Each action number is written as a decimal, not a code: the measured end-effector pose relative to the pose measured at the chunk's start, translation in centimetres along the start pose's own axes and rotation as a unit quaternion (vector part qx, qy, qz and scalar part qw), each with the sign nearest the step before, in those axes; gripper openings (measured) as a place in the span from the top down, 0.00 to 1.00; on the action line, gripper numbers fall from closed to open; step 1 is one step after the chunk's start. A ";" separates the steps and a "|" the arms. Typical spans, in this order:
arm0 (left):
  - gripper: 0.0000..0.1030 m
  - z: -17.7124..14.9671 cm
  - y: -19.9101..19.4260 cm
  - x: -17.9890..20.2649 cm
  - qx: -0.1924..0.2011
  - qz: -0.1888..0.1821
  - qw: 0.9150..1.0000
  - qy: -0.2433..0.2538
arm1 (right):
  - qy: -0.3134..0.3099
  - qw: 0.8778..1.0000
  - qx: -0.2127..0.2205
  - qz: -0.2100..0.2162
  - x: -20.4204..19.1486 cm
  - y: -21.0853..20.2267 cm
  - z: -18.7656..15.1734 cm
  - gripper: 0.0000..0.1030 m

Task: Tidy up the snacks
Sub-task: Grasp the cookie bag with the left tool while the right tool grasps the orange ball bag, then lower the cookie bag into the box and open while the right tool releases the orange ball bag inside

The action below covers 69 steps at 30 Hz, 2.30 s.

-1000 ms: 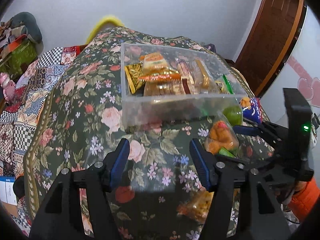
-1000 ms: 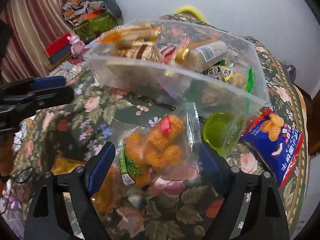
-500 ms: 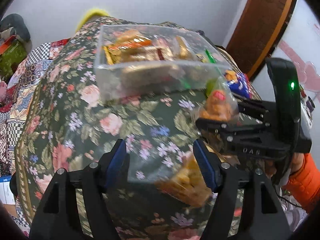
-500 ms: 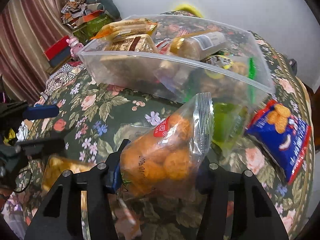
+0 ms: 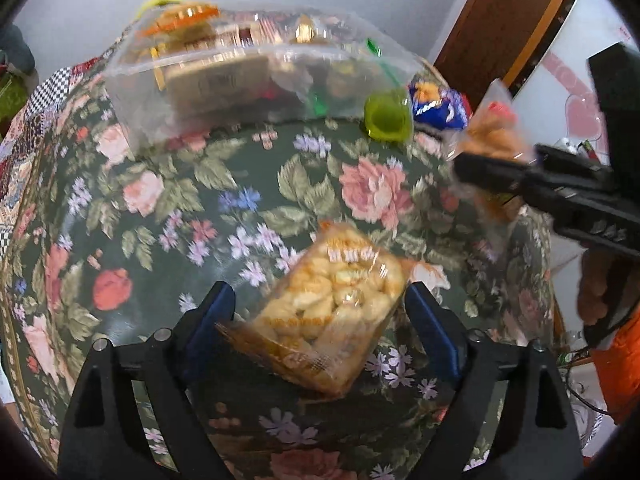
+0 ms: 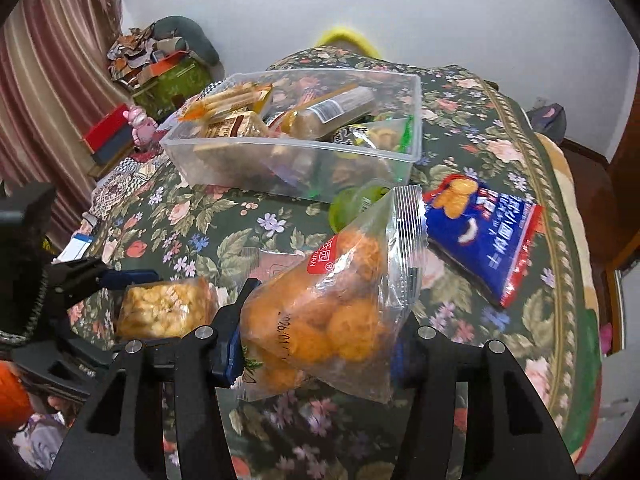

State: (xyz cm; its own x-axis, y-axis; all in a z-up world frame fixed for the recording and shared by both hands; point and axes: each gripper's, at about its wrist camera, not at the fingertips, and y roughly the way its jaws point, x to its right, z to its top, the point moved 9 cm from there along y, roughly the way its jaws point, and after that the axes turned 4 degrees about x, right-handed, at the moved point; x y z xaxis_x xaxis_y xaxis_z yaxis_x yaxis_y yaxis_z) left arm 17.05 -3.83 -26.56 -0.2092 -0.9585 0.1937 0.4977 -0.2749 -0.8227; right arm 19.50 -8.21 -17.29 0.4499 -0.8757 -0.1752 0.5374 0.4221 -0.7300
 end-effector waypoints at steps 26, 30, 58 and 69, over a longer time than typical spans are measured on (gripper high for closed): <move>0.56 6.6 -2.3 -1.3 0.105 0.042 0.993 0.007 | -0.003 1.000 0.027 0.008 -0.8 0.1 2.8 0.51; 0.56 9.1 -3.6 -1.5 0.131 0.044 0.990 0.005 | -0.010 0.999 0.045 0.006 -0.8 -0.1 4.6 0.51; 0.56 21.4 -1.6 -5.2 0.185 0.068 0.980 -0.012 | -0.014 0.997 0.074 -0.008 0.4 6.3 15.3 0.50; 0.55 21.9 -0.6 -8.2 0.170 0.062 0.982 -0.058 | -0.005 0.998 0.057 -0.003 0.4 8.3 16.0 0.35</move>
State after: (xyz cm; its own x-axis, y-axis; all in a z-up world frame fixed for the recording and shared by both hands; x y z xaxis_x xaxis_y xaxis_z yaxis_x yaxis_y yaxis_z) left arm 36.90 2.49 -15.97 -0.0421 -0.9831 0.1782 0.7696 -0.1456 -0.6218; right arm 35.55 -1.32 -12.84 0.4537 -0.8758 -0.1646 0.6169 0.4420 -0.6512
